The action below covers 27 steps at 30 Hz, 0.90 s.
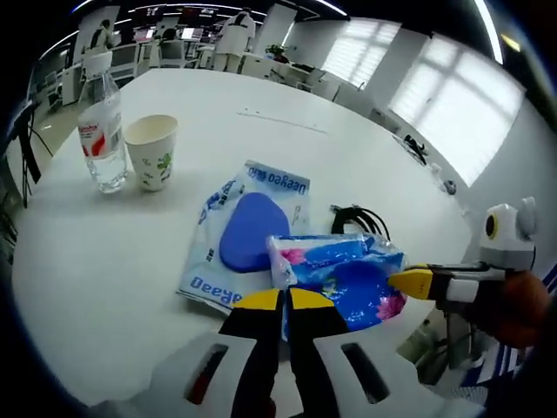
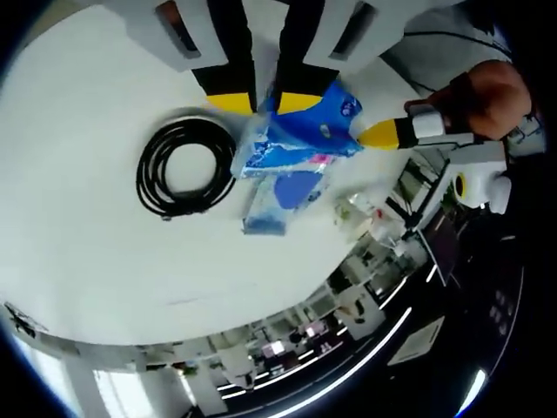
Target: Arrange the tabletop items into an orderly group along one side of the table until the central work area is clear of visible clutter.
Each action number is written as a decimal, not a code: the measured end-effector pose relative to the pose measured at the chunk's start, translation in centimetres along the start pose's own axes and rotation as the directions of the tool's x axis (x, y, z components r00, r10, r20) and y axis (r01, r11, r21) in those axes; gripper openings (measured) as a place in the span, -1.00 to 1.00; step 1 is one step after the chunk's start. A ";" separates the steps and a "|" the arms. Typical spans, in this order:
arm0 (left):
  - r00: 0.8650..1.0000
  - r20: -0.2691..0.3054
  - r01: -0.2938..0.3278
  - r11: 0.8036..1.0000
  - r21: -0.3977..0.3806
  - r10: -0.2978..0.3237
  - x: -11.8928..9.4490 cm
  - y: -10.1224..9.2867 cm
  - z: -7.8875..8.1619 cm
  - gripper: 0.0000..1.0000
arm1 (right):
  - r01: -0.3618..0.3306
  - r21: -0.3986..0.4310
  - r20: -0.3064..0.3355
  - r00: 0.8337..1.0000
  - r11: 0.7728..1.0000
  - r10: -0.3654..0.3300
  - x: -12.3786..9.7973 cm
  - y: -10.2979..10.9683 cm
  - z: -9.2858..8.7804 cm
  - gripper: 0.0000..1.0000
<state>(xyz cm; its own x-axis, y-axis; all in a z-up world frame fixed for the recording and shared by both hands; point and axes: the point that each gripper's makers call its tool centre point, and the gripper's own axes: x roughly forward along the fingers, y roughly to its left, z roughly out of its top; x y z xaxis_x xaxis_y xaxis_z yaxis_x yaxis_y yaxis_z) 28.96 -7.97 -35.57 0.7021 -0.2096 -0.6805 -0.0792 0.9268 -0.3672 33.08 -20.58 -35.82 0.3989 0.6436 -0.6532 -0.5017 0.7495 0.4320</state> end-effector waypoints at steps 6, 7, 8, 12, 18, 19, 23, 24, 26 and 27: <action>1.000 0.006 0.006 1.000 0.000 -0.006 -0.4 -0.5 -0.1 -1.00 | 0.012 -0.017 0.014 1.000 1.000 -0.012 0.0 0.0 0.2 -1.00; 1.000 0.007 0.002 1.000 0.006 -0.002 -0.3 -0.3 0.0 -1.00 | 0.011 -0.019 0.013 1.000 1.000 -0.010 0.1 -0.1 0.2 -1.00; 1.000 0.008 0.000 1.000 0.006 0.000 -0.5 -0.4 -0.2 -1.00 | 0.009 -0.028 0.014 1.000 1.000 -0.009 0.2 0.0 0.2 -1.00; 1.000 0.010 -0.005 1.000 0.005 0.005 -0.6 -0.4 -0.1 -1.00 | 0.003 -0.037 0.018 1.000 0.999 -0.003 0.2 0.2 0.2 -1.00; 0.999 0.027 0.021 1.000 -0.018 -0.021 -1.0 -1.5 -0.3 -1.00 | 0.015 -0.040 0.020 1.000 0.999 -0.014 0.2 -0.4 0.4 -1.00; 0.999 0.029 0.024 1.000 -0.015 -0.024 -1.0 -1.7 -0.4 -0.99 | 0.016 -0.036 0.022 1.000 0.999 -0.015 0.2 -0.5 0.4 -1.00; 0.999 0.038 0.038 0.999 -0.019 -0.037 -1.0 -2.0 -0.3 -0.96 | 0.019 -0.028 0.024 1.000 0.999 -0.018 0.1 -1.0 0.7 -1.00; 0.998 0.042 0.056 0.998 -0.027 -0.055 -0.9 -2.3 -0.3 -0.95 | 0.021 -0.025 0.026 0.999 0.999 -0.020 0.1 -1.2 0.8 -1.00; 0.997 0.043 0.063 0.998 -0.019 -0.062 -0.8 -2.6 -0.4 -0.92 | 0.026 -0.022 0.028 0.999 0.999 -0.025 0.1 -1.6 1.0 -1.00; 0.997 0.046 0.066 0.998 -0.012 -0.065 -0.8 -2.7 -0.3 -0.93 | 0.027 -0.018 0.031 0.999 0.999 -0.026 0.1 -1.9 1.3 -1.00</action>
<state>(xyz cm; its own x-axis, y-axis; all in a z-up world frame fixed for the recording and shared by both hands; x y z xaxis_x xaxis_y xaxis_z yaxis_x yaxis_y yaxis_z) 28.37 -10.38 -34.26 0.7374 -0.2550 -0.6255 -0.0414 0.9072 -0.4186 35.05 -21.72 -35.86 0.4358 0.6281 -0.6447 -0.5047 0.7636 0.4028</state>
